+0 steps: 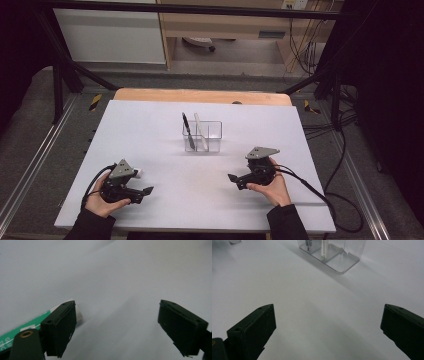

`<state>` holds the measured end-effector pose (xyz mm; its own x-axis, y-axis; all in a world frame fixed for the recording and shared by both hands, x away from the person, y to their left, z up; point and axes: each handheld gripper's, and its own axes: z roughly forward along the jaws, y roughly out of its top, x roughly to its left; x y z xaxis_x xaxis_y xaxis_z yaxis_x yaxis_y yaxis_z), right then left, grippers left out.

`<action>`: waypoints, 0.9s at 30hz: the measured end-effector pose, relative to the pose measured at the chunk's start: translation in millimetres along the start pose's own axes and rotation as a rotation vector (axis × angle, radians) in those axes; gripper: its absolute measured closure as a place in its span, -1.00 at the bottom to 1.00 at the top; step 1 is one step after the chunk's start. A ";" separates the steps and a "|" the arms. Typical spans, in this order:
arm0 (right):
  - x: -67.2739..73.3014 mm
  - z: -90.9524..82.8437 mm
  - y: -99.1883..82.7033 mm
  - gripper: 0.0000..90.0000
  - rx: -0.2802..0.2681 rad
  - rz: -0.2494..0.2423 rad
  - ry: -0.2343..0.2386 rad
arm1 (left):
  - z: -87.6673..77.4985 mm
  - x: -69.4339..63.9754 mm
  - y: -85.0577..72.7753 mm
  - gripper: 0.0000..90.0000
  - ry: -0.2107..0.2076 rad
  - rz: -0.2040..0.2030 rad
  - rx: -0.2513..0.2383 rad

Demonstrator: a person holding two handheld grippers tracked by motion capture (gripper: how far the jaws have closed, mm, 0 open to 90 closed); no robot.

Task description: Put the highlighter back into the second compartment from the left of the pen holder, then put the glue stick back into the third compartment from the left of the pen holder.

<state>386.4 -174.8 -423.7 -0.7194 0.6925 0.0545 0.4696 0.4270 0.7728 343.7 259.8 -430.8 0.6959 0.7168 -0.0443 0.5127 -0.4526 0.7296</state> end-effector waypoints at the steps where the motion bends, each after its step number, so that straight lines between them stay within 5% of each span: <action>1: -1.0 -0.4 -2.6 -0.99 -0.002 0.001 0.001 | -1.1 1.3 0.0 -0.62 0.001 -0.010 -0.007; 8: -5.0 -6.2 -18.0 -0.99 -0.001 0.018 0.008 | -9.8 10.2 0.0 -0.14 0.017 -0.041 -0.038; 16: -6.4 -9.1 -29.4 -0.99 0.011 0.031 0.008 | -13.5 14.7 0.8 0.44 0.003 -0.043 -0.005; 27: -7.2 -12.4 -33.0 -0.98 0.012 0.027 -0.002 | -25.5 29.4 -0.2 0.95 0.055 -0.084 -0.007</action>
<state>369.7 -201.1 -441.9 -0.7050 0.7054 0.0739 0.4951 0.4148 0.7634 351.2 294.5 -414.9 0.6216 0.7803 -0.0684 0.5645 -0.3857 0.7298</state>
